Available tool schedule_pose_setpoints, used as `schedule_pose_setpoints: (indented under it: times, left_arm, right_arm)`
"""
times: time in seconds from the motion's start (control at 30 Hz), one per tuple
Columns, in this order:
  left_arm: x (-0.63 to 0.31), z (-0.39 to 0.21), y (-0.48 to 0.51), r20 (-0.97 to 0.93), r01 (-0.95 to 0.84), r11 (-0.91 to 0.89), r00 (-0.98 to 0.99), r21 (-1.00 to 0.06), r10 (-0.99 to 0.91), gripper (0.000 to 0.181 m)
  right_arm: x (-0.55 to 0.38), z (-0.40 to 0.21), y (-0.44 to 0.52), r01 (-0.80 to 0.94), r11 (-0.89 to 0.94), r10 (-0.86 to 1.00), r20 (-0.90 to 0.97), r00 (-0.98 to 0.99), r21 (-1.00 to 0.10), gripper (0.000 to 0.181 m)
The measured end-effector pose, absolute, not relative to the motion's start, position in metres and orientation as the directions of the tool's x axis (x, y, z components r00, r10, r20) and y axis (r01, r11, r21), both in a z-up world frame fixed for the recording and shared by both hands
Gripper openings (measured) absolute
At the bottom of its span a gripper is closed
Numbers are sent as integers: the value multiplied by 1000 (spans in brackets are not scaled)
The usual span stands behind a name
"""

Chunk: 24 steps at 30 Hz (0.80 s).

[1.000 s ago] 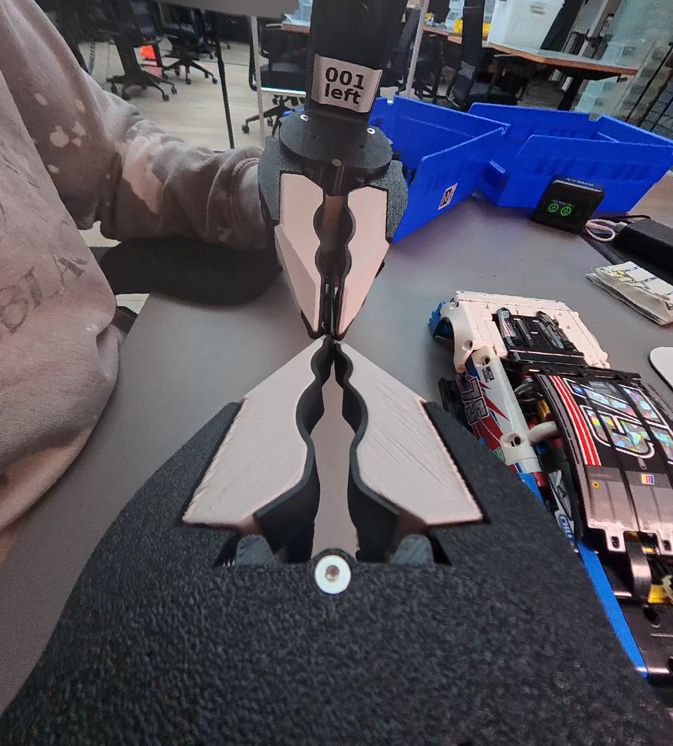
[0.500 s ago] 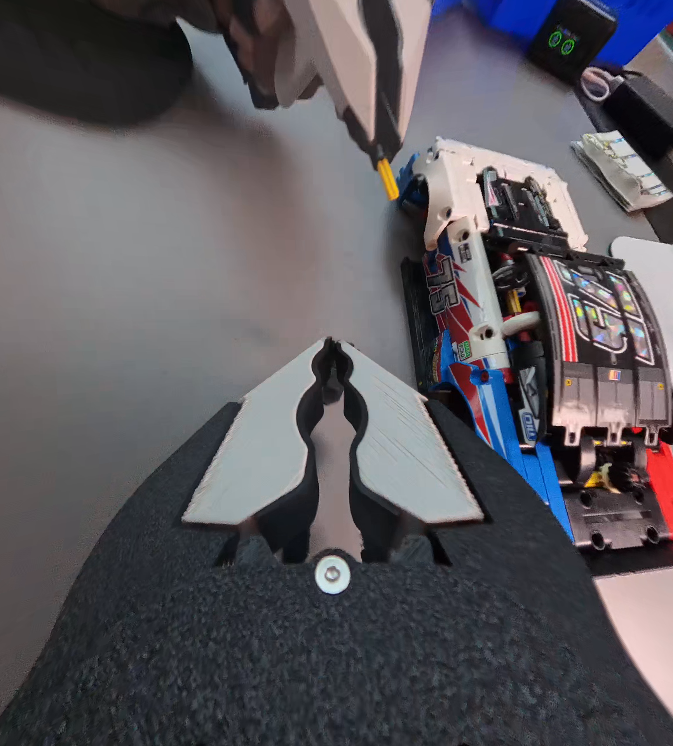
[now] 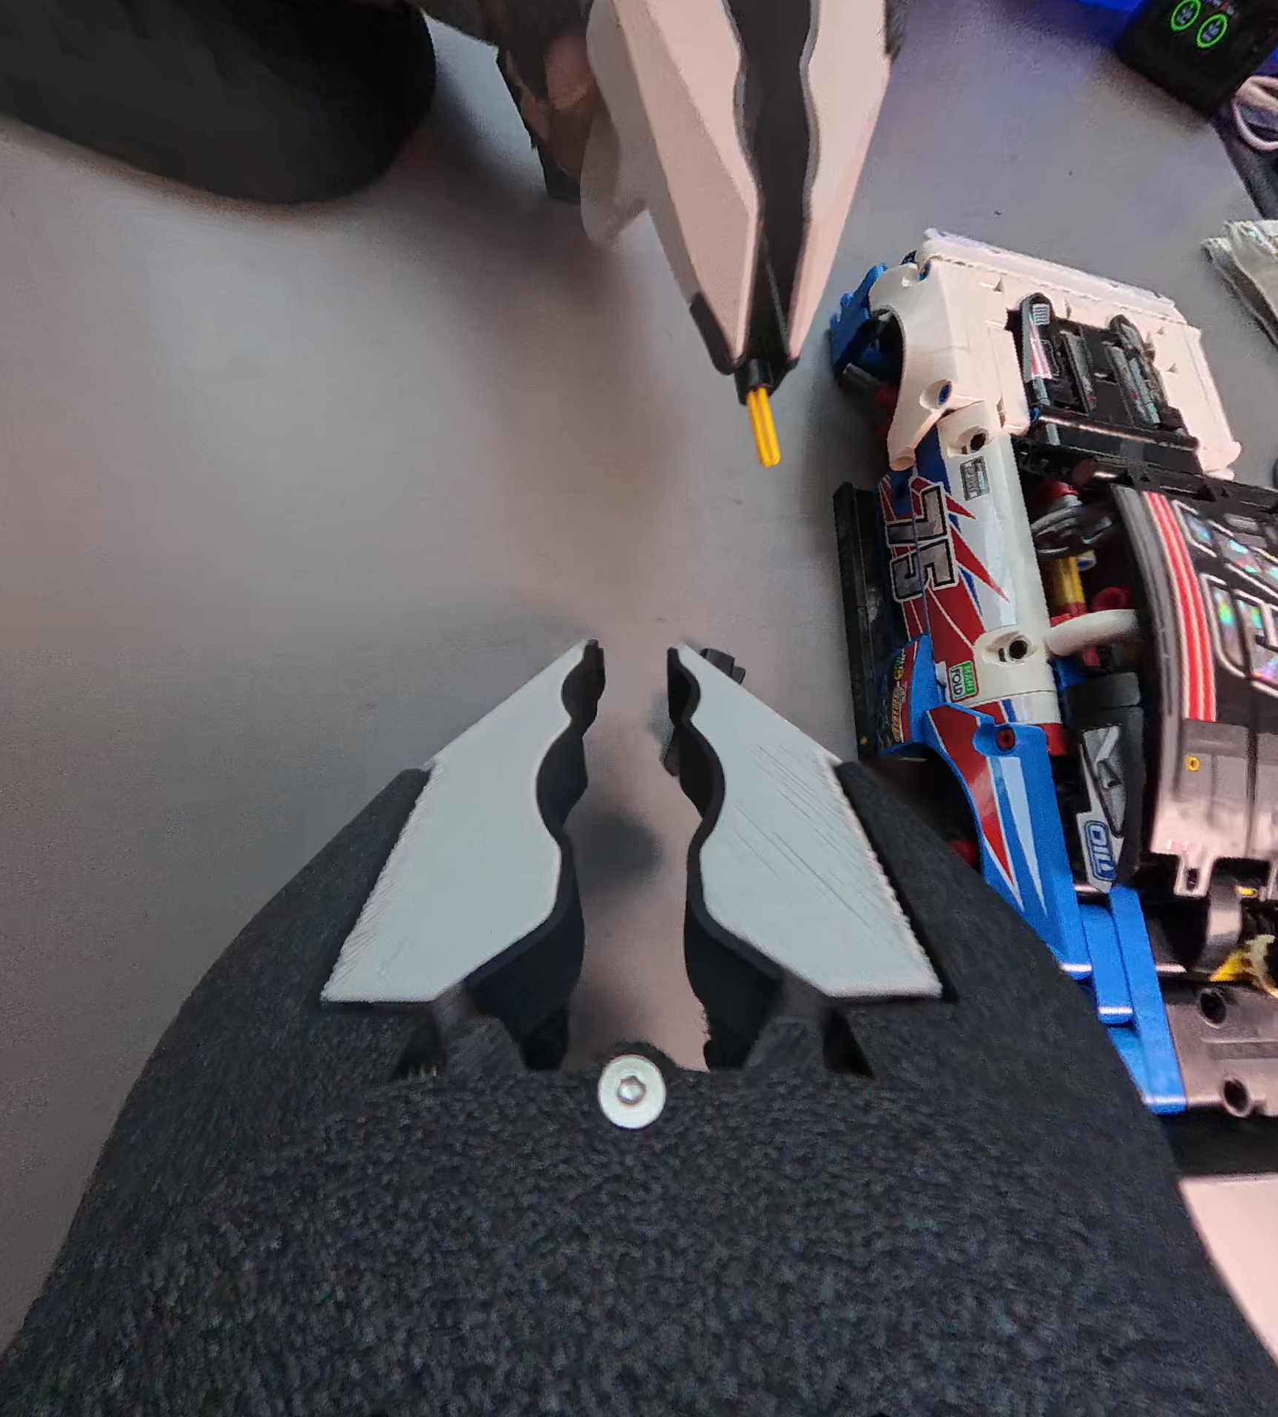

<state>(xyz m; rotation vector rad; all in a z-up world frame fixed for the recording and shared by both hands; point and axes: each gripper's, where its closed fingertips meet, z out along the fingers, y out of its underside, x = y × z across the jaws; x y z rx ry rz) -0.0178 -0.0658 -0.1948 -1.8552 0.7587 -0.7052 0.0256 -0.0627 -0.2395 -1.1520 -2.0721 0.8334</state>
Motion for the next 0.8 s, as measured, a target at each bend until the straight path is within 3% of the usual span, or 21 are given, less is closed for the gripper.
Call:
schedule_pose_setpoints:
  times: [0.23, 0.53, 0.63, 0.8]
  left_arm:
    - [-1, -216, -76, 107, -325, -354, 586, -877, -803, 6]
    - [25, -208, -85, 82, -327, -283, 514, -902, -854, 5]
    - [26, -208, -87, 66, -337, -270, 509, -902, -858, 6]
    - [25, -206, -90, 83, -323, -271, 494, -907, -865, 15]
  right_arm:
    - [34, -247, -60, 541, 415, 881, 175, -439, -731, 38]
    - [16, -203, -84, 342, 298, 888, 128, -441, -891, 18]
    - [19, -202, -89, 331, 296, 877, 118, -465, -896, 6]
    - [23, -194, -87, 308, 257, 878, 88, -470, -916, 6]
